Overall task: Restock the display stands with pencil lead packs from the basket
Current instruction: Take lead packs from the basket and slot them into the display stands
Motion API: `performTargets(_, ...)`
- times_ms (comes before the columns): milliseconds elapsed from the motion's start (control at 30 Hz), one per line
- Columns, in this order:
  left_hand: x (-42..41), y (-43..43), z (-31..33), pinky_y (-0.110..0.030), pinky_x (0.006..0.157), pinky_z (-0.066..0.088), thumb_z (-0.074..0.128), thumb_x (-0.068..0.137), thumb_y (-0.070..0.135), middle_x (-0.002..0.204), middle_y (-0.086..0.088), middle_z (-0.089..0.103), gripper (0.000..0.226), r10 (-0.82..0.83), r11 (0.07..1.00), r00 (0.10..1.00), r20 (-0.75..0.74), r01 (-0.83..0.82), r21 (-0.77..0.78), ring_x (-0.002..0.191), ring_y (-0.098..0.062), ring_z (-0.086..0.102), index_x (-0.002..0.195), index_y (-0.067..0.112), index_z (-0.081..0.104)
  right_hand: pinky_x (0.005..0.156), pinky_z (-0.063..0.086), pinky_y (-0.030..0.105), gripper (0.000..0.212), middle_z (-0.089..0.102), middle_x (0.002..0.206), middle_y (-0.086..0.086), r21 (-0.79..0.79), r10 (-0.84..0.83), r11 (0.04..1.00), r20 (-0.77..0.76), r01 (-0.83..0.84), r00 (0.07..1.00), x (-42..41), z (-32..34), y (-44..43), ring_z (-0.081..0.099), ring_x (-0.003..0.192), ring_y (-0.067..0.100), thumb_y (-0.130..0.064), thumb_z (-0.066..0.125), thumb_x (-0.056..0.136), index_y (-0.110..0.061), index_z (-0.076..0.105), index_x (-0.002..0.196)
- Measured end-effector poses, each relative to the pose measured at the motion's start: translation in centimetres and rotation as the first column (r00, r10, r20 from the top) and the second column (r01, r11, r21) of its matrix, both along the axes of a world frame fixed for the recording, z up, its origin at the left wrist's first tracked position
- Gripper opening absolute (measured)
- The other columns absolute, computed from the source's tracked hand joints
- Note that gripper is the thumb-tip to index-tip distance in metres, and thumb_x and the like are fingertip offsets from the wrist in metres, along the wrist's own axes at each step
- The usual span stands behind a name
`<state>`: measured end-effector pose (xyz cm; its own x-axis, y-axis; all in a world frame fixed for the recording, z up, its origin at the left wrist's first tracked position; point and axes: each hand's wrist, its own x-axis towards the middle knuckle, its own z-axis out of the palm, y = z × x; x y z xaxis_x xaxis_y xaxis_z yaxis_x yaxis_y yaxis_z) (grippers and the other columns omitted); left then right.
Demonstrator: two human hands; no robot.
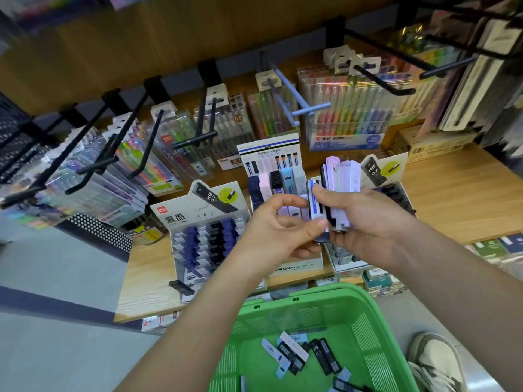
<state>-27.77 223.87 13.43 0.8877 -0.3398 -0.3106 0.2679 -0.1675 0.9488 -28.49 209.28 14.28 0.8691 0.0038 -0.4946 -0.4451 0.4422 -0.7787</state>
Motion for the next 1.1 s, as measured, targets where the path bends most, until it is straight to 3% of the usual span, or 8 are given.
performTargets(133,-0.2,0.3,-0.2,-0.021,0.053,0.053,0.070,0.084,0.003,0.073,-0.011,0.071,0.025,0.064,0.998,0.998,0.010,-0.064,0.003,0.057,-0.019,0.068,0.104,0.015,0.059,0.044,0.039,0.018,0.015,0.064,0.076,0.007,-0.085,-0.019,0.996,-0.043,0.015,0.999,0.0,-0.1,0.2,0.050,0.054,0.010,-0.018,0.071,0.089,-0.008,0.069,0.100)
performTargets(267,0.8,2.4,-0.3,-0.018,0.058,0.050,0.063,0.089,0.003,0.070,0.001,0.066,0.027,0.100,0.994,0.992,0.072,-0.103,0.038,0.061,-0.009,0.060,0.098,0.027,0.072,0.044,0.036,0.018,0.013,0.065,0.071,0.005,-0.191,0.011,0.981,-0.047,-0.019,0.999,0.2,0.0,-0.5,0.046,0.053,0.009,-0.013,0.071,0.089,-0.006,0.068,0.099)
performTargets(400,2.3,4.7,-0.2,-0.017,0.061,0.051,0.075,0.079,0.008,0.073,0.001,0.073,0.015,0.349,0.932,0.917,0.193,-0.361,0.032,0.065,-0.012,0.066,0.089,0.019,0.073,0.036,0.037,0.016,0.007,0.066,0.067,0.004,-0.249,0.026,0.968,-0.032,-0.033,0.999,0.0,0.1,-0.5,0.054,0.046,0.009,-0.016,0.067,0.092,-0.009,0.066,0.094)
performTargets(467,3.1,6.0,-0.4,-0.019,0.065,0.053,0.077,0.079,0.010,0.075,0.004,0.074,0.017,0.371,0.885,0.864,0.340,-0.439,0.152,0.071,-0.012,0.069,0.077,0.027,0.074,0.034,0.035,0.017,0.010,0.066,0.065,0.005,-0.262,-0.018,0.965,-0.031,0.010,0.999,0.1,0.2,-0.6,0.056,0.043,0.009,-0.021,0.065,0.094,-0.011,0.063,0.091)
performTargets(600,4.1,7.3,-1.3,-0.015,0.075,0.049,0.068,0.088,0.012,0.089,0.012,0.071,0.022,0.146,0.780,0.832,0.535,-0.430,0.455,0.080,-0.004,0.066,0.091,0.033,0.074,0.034,0.036,0.017,0.014,0.060,0.061,0.005,-0.233,-0.076,0.970,-0.050,0.062,0.996,0.3,0.4,-0.8,0.051,0.039,0.011,-0.021,0.060,0.096,-0.009,0.060,0.091)
performTargets(800,6.1,4.8,-1.4,-0.015,0.077,0.048,0.072,0.084,0.016,0.078,0.014,0.064,0.016,0.007,0.720,0.740,0.673,-0.471,0.510,0.072,0.000,0.059,0.100,0.019,0.073,0.042,0.049,0.021,0.007,0.059,0.072,0.011,-0.144,-0.083,0.987,-0.039,0.076,0.996,0.3,0.6,-0.9,0.062,0.048,0.015,-0.007,0.059,0.094,-0.001,0.059,0.097)
performTargets(967,5.4,4.9,-1.4,-0.021,0.081,0.047,0.069,0.084,0.010,0.086,0.007,0.066,0.015,-0.186,0.702,0.748,0.637,-0.353,0.618,0.080,-0.012,0.060,0.096,0.019,0.074,0.031,0.037,0.016,0.008,0.066,0.060,0.004,-0.193,-0.035,0.981,-0.030,0.029,0.999,0.1,0.7,-1.1,0.070,0.054,0.020,-0.016,0.063,0.095,-0.009,0.060,0.094)
performTargets(1100,3.8,5.5,-3.2,-0.026,0.080,0.048,0.066,0.086,0.013,0.094,0.000,0.071,0.015,-0.412,0.581,0.758,0.506,-0.210,0.787,0.088,-0.020,0.061,0.099,0.018,0.074,0.034,0.040,0.017,0.009,0.066,0.058,0.005,-0.184,-0.006,0.983,-0.028,0.001,1.000,0.1,0.8,-0.9,0.068,0.051,0.019,-0.018,0.061,0.096,-0.010,0.060,0.094)
